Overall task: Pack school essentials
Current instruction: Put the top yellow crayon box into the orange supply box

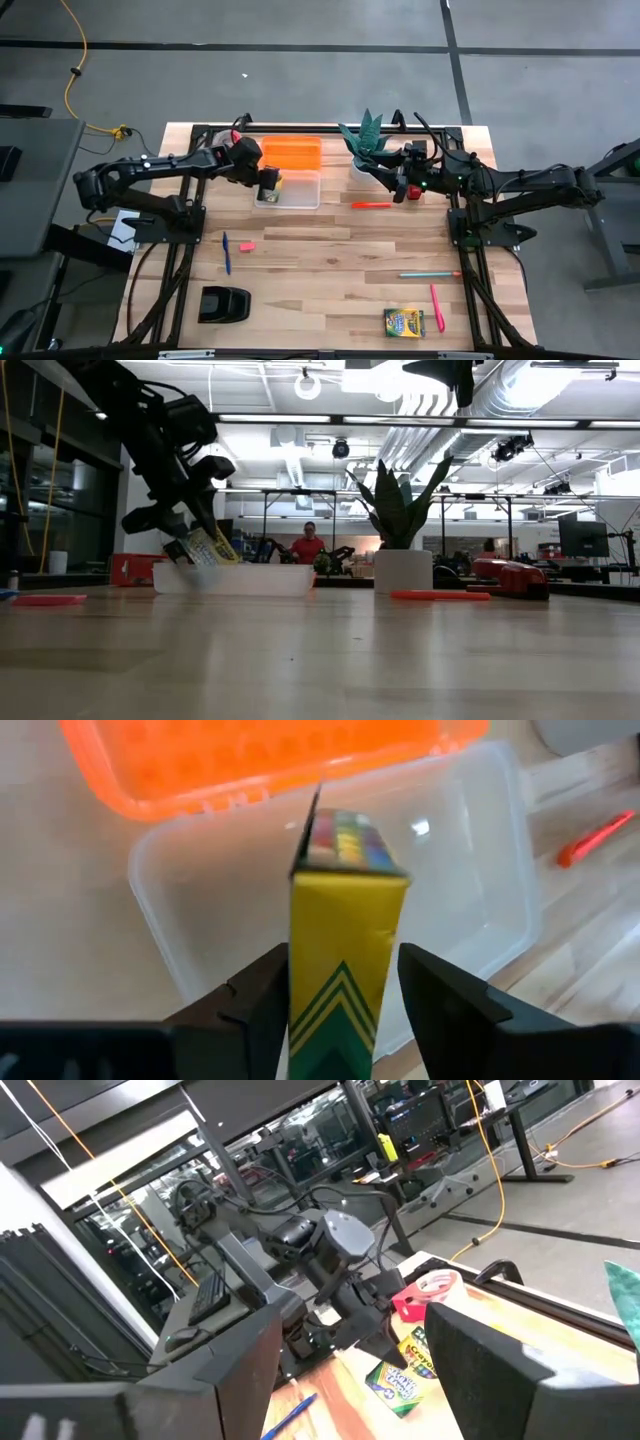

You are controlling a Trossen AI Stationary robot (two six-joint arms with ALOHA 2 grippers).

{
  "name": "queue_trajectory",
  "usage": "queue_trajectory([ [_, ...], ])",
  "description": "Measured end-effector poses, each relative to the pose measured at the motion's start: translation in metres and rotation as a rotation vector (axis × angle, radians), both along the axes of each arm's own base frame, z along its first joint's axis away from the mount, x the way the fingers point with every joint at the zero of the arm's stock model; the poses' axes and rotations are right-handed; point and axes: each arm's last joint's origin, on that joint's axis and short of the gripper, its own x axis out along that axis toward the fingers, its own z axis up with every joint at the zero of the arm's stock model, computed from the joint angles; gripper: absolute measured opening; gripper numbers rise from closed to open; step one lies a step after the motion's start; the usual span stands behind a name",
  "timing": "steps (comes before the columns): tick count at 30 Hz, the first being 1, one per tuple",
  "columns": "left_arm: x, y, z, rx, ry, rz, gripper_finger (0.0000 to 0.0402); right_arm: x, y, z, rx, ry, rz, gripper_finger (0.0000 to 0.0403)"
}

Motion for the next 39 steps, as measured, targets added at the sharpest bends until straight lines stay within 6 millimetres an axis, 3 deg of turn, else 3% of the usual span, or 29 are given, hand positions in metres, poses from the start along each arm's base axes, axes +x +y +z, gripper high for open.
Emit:
queue_trajectory([
  [13,-0.003,0.027,0.058,0.167,0.038,-0.090,0.0172,0.000,0.000,0.000,0.000,0.000,0.000,0.0240],
  [19,0.001,0.030,0.079,0.247,0.024,-0.189,0.0172,0.000,0.000,0.000,0.000,0.000,-0.001,0.0240],
  [24,-0.002,0.015,0.070,0.168,0.157,-0.267,0.0149,0.000,0.000,0.000,0.000,0.000,-0.001,0.0240],
  [31,-0.005,-0.010,0.041,0.114,0.350,-0.323,0.0013,0.000,0.000,0.000,0.000,0.003,-0.001,0.0240],
  [39,-0.005,-0.011,0.019,0.125,0.328,-0.258,0.0003,0.000,0.000,-0.001,0.001,0.006,-0.001,0.0240],
])
